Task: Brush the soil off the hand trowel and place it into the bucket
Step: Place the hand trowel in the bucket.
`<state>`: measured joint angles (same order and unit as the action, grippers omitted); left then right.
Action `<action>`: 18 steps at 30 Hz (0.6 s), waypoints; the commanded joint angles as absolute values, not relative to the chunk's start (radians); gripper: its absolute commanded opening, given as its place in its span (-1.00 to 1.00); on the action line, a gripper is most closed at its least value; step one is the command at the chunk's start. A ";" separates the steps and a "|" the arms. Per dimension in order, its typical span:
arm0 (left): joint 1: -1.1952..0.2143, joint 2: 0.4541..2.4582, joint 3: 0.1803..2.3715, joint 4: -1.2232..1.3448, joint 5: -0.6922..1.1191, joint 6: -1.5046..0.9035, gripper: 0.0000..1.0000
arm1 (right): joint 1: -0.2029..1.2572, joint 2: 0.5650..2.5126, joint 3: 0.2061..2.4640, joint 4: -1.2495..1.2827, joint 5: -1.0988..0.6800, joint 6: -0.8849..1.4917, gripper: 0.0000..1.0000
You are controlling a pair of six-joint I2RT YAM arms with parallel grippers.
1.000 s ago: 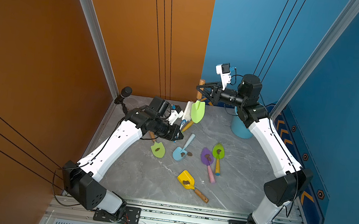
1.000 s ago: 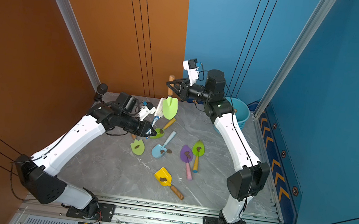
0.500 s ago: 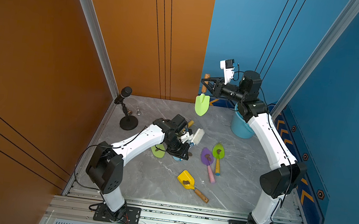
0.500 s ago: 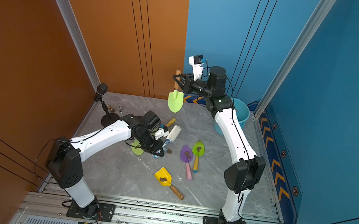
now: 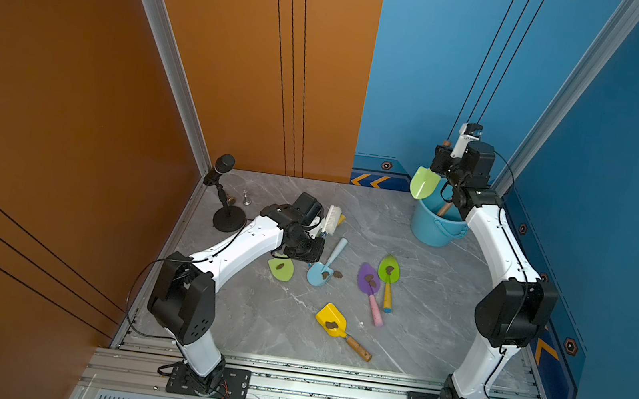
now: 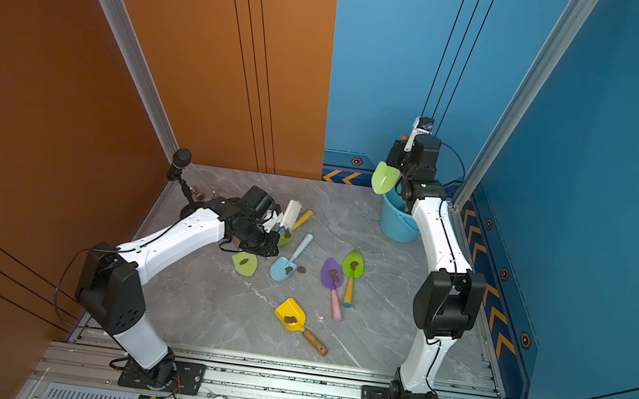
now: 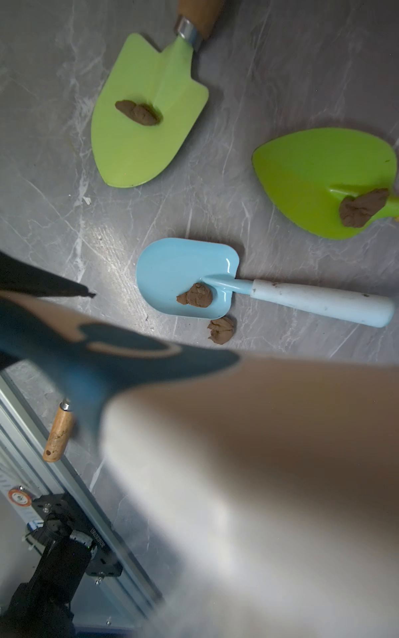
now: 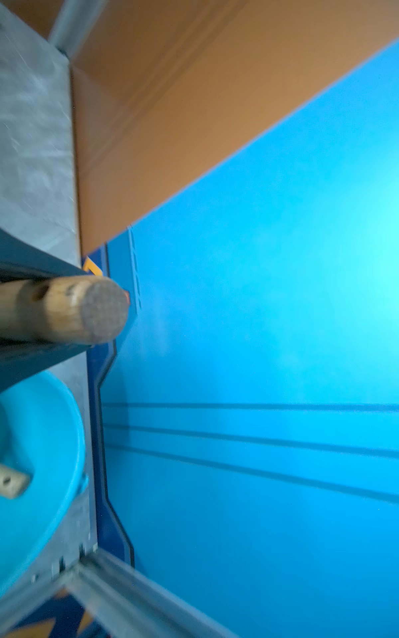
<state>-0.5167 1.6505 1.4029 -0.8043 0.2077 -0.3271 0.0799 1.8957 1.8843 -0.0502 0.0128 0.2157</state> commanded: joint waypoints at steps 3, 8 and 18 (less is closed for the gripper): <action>-0.520 1.626 1.444 -0.745 0.126 -0.338 -1.00 | 0.030 1.975 1.978 0.020 0.184 0.146 -0.81; -0.543 1.648 1.474 -0.710 0.082 -0.359 -1.00 | 0.034 2.025 1.959 0.026 0.265 0.073 -0.80; -0.573 1.672 1.514 -0.706 0.068 -0.351 -1.00 | 0.017 2.068 1.807 0.049 0.224 0.141 -0.67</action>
